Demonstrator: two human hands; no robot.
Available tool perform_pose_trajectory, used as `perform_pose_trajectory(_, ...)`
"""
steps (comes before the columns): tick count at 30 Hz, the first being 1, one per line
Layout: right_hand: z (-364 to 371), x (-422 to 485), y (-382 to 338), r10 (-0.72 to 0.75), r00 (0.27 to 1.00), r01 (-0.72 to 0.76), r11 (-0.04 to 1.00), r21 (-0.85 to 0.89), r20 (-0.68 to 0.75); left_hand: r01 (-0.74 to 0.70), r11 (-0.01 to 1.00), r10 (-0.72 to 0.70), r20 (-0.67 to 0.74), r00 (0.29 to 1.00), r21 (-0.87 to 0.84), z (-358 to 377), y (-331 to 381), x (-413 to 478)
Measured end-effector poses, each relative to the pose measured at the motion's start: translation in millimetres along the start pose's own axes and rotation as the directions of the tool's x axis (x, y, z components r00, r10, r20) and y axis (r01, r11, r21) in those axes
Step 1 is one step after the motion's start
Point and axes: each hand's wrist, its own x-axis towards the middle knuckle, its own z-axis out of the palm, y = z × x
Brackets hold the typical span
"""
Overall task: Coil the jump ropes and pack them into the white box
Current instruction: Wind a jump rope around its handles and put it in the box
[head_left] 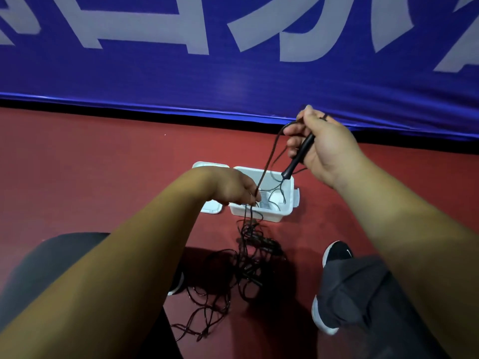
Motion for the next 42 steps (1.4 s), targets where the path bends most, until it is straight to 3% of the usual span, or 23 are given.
perform_pose_trajectory(5,-4.5,5.8,0.8,0.021,0.999,-0.021,1.000,-0.004,-0.045,-0.021,0.966,0.013,-0.033,0.999,-0.257,-2.3,6.6,1.9)
perform_pose_trajectory(11,-11.0,15.0,17.5,0.180,0.977,-0.201,0.955,-0.217,-0.113,-0.150,0.898,0.100,-0.141,0.985,-0.414,-14.2,14.6,-5.6)
perform_pose_trajectory(13,-15.2,11.9,26.4,0.285,0.955,-0.295,0.861,-0.414,-0.087,-0.202,0.843,0.115,-0.198,0.973,-0.499,-19.0,18.9,-8.6)
perform_pose_trajectory(15,-19.3,4.7,37.0,0.427,0.904,-0.333,0.683,-0.650,-0.015,-0.246,0.765,0.117,-0.247,0.962,-0.595,-23.5,21.8,-9.8)
perform_pose_trajectory(16,-20.1,0.7,43.2,0.495,0.868,-0.327,0.622,-0.711,0.034,-0.262,0.722,0.109,-0.269,0.957,-0.641,-25.2,23.3,-10.4)
perform_pose_trajectory(18,-18.9,-5.6,54.2,0.570,0.813,-0.316,0.607,-0.729,0.122,-0.281,0.639,0.072,-0.308,0.949,-0.716,-27.8,25.0,-10.9)
perform_pose_trajectory(24,-8.0,-7.4,52.3,0.354,0.906,-0.109,0.724,-0.681,0.231,-0.316,0.438,-0.076,-0.384,0.920,-0.842,-28.6,23.9,-7.1)
perform_pose_trajectory(25,-6.3,-7.7,49.5,0.334,0.915,-0.110,0.748,-0.655,0.227,-0.304,0.460,-0.085,-0.383,0.920,-0.834,-27.9,22.0,-4.4)
perform_pose_trajectory(27,-3.5,-8.3,43.1,0.305,0.929,-0.132,0.799,-0.587,0.207,-0.236,0.601,-0.072,-0.346,0.936,-0.764,-25.1,16.7,-1.5)
perform_pose_trajectory(29,-1.3,-8.0,36.1,0.284,0.941,-0.154,0.843,-0.515,0.185,-0.139,0.769,-0.020,-0.241,0.970,-0.624,-18.2,11.4,-1.5)
perform_pose_trajectory(31,-0.8,-7.0,30.8,0.263,0.951,-0.167,0.878,-0.449,0.160,-0.080,0.850,0.024,-0.113,0.993,-0.521,-9.3,11.4,-5.1)
perform_pose_trajectory(36,-4.2,-4.7,24.2,0.215,0.975,-0.179,0.910,-0.373,0.058,-0.107,0.791,0.080,-0.070,0.994,-0.603,-6.6,15.0,-7.4)
perform_pose_trajectory(39,-6.7,-3.0,23.1,0.211,0.977,-0.193,0.922,-0.335,0.019,-0.164,0.848,0.158,-0.055,0.986,-0.503,-9.8,12.4,-8.8)
perform_pose_trajectory(42,-9.3,-0.2,21.7,0.206,0.979,-0.201,0.931,-0.305,-0.016,-0.162,0.893,0.128,-0.108,0.986,-0.420,-5.2,9.3,-4.8)
